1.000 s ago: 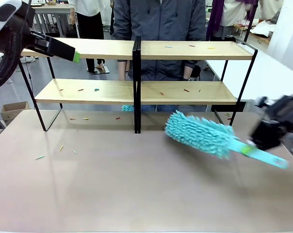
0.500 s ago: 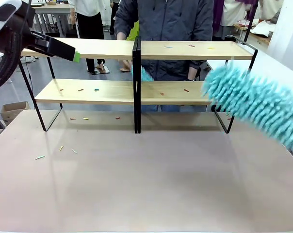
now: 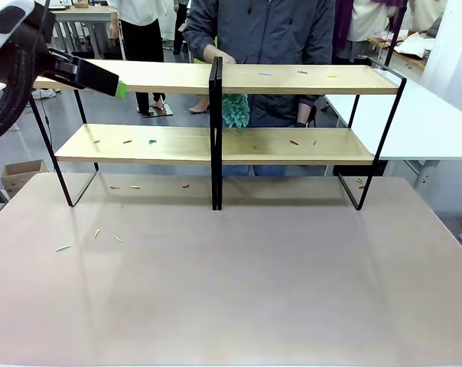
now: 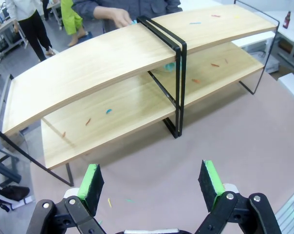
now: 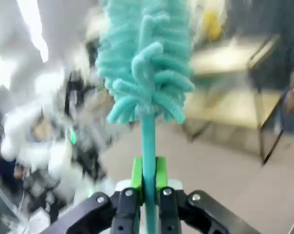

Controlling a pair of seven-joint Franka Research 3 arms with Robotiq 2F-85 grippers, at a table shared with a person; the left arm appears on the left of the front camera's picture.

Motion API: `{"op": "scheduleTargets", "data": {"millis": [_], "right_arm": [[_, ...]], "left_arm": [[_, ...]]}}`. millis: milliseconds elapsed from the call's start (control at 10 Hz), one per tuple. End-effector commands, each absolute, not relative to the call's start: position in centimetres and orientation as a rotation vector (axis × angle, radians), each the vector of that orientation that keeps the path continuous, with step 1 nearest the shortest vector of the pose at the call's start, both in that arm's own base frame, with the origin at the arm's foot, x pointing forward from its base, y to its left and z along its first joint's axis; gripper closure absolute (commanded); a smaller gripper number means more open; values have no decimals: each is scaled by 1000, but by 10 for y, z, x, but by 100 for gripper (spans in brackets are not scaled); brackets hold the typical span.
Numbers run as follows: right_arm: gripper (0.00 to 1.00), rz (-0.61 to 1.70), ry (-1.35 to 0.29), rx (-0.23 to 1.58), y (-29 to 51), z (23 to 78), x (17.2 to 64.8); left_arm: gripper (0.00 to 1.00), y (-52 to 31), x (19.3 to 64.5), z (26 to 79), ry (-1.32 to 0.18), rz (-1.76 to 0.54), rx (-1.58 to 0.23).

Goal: Clean the shelves.
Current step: Clean a randomly selected level of the Shelf with the Duster, then clean another randomly selected level of the Shelf with the Duster.

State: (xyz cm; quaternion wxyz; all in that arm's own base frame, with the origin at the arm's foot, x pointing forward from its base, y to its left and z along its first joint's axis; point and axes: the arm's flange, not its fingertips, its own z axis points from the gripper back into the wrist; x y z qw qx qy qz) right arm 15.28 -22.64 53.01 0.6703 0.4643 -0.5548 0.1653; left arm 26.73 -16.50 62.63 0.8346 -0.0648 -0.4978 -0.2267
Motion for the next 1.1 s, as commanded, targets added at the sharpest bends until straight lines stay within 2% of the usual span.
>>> {"op": "scheduleTargets", "data": {"millis": [0, 100, 1000], "right_arm": [[88, 358, -1455, 1064, -175, 473, 170], [88, 372, -1250, 1046, -226, 530, 153], [88, 372, -1250, 1046, -226, 530, 153]], "left_arm": [[0, -163, 267, 623, -1060, -480, -140], [0, -163, 267, 623, -1060, -480, -140], [0, -163, 267, 623, -1060, -480, -140]]}}
